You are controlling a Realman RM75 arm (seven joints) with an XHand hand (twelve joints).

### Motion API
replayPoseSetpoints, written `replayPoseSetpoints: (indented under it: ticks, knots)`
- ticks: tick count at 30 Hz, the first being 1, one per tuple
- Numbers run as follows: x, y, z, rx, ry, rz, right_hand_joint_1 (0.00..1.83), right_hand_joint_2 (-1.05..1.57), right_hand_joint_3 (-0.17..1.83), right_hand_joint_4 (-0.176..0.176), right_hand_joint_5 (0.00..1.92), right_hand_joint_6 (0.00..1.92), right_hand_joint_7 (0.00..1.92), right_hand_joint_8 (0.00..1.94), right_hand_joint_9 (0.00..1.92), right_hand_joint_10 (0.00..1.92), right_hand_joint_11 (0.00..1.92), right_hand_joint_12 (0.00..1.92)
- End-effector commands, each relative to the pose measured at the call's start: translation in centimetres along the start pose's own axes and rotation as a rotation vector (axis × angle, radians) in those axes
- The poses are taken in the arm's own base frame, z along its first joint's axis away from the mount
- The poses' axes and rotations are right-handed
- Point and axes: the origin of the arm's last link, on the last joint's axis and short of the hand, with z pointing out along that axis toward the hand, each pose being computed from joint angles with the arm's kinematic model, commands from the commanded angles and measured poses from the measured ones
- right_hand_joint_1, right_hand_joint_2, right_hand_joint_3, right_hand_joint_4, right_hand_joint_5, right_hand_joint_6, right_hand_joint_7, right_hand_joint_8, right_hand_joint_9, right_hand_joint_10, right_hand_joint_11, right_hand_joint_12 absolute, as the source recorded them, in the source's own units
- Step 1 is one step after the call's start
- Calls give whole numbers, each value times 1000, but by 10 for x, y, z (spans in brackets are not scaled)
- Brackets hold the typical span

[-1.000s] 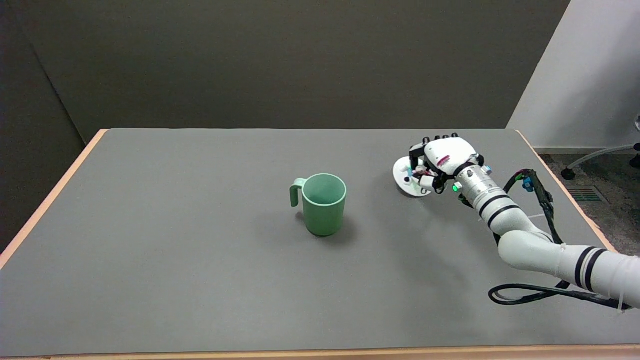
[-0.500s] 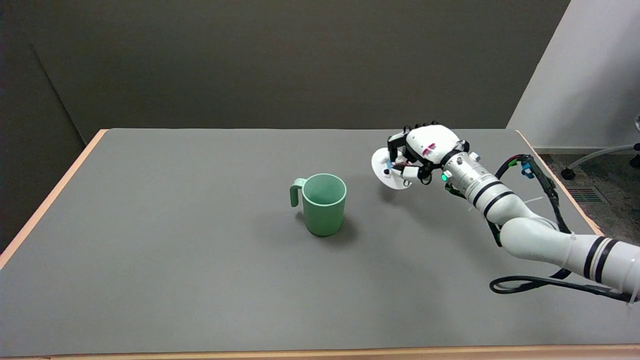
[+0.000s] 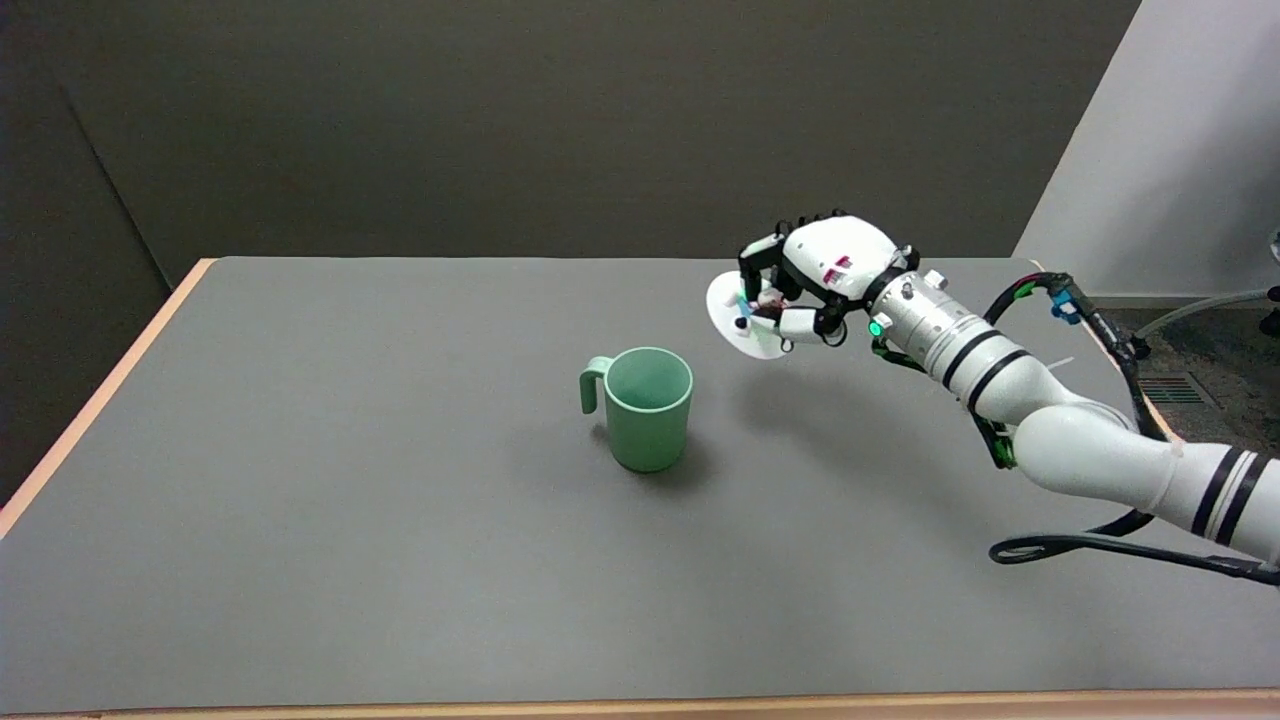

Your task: Pick up the white cup lid.

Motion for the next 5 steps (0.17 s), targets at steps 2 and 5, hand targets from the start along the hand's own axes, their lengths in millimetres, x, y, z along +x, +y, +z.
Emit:
replayPoseSetpoints:
  ticks: [2, 5]
  knots:
    - [45, -49, -2, 188, 48, -15, 941, 1083, 248, 176, 805, 1272, 1104, 502, 1140, 478, 922, 1089]
    - [51, -57, -3, 212, 61, 1, 940, 1083, 248, 176, 805, 1272, 1104, 503, 1139, 478, 923, 1091]
